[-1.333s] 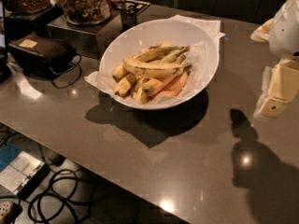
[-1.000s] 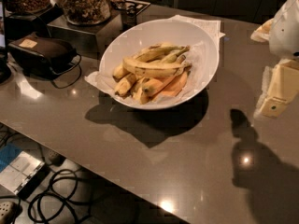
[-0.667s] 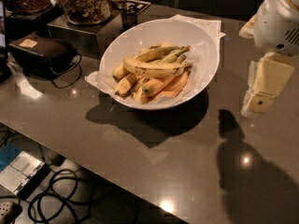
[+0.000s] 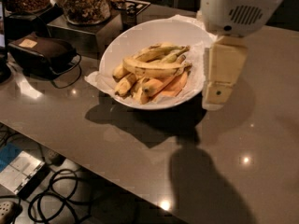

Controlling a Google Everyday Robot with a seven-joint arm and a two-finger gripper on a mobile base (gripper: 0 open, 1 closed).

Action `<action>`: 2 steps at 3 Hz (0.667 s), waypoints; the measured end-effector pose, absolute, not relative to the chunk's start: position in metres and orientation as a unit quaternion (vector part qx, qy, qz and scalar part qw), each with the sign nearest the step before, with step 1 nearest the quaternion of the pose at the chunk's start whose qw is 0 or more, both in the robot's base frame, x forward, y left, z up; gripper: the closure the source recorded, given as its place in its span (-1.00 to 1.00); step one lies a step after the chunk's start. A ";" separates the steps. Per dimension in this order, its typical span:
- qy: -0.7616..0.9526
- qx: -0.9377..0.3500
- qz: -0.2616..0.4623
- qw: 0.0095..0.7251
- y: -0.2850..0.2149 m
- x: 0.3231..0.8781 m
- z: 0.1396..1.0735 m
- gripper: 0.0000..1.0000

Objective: Pick banana from white bowl

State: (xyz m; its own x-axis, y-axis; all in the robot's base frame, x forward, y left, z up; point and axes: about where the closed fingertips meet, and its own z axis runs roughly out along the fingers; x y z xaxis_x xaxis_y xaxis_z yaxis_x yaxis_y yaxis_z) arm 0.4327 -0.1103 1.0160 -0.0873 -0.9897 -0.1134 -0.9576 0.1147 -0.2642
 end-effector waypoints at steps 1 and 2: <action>0.730 -0.664 -0.067 0.150 -0.104 0.435 1.024 -1.00; 0.731 -0.664 -0.051 0.150 -0.084 0.448 1.019 -1.00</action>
Offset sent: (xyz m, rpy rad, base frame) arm 0.0274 0.0421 -0.0221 0.0326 0.1073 -0.0013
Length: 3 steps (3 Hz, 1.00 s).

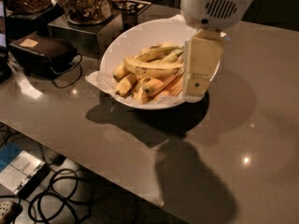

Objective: Pick banana from white bowl

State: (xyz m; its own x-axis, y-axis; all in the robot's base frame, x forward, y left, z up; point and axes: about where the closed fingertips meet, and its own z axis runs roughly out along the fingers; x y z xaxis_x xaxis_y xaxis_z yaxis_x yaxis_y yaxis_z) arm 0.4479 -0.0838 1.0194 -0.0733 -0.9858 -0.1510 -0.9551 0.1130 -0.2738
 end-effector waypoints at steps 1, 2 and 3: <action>0.733 -0.663 -0.044 0.141 -0.056 0.471 1.014 -1.00; 0.727 -0.673 -0.033 0.133 -0.029 0.493 1.006 -1.00; 0.729 -0.667 -0.023 0.154 -0.026 0.499 1.009 -1.00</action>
Offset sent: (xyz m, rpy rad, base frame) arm 0.0545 0.0692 -0.0359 -0.0669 0.1817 0.0456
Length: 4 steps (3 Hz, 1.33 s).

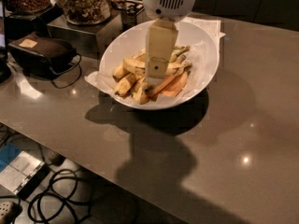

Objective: Pick banana from white bowl

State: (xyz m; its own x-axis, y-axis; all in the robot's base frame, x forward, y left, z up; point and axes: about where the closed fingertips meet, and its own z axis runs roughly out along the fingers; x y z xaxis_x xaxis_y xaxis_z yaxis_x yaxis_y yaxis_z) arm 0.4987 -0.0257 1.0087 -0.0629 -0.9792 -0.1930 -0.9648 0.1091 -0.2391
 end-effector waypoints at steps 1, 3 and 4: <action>0.743 -0.649 -0.018 0.162 -0.026 0.506 1.010 -0.64; 0.766 -0.628 -0.021 0.135 -0.018 0.522 0.991 -0.46; 0.767 -0.631 -0.030 0.115 -0.008 0.528 0.977 -0.50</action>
Offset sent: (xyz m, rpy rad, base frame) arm 0.0178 -0.0072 -0.0240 -0.0429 0.1038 -0.1463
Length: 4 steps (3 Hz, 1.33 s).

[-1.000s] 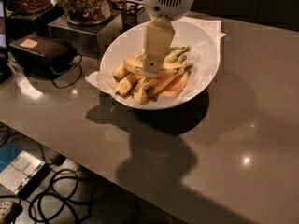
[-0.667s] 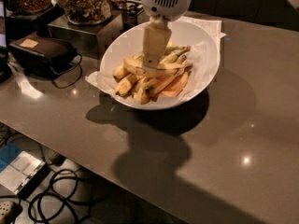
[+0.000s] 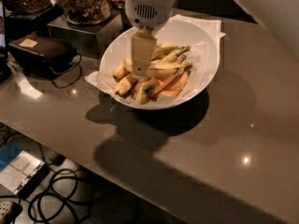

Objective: Pick banana from white bowl

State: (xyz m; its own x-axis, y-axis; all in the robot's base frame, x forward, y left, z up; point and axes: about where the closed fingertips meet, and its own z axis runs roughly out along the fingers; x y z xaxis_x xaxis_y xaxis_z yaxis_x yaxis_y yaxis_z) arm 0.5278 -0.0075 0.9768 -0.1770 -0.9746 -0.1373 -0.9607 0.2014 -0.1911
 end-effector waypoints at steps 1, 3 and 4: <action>0.765 -0.635 -0.035 0.101 0.005 0.534 0.968 -0.14; 0.763 -0.639 -0.033 0.091 0.025 0.548 0.961 -0.02; 0.764 -0.639 -0.027 0.089 0.030 0.557 0.958 -0.08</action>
Offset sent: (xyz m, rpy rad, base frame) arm -0.0019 0.0120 -0.0218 -0.1362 0.1355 0.0070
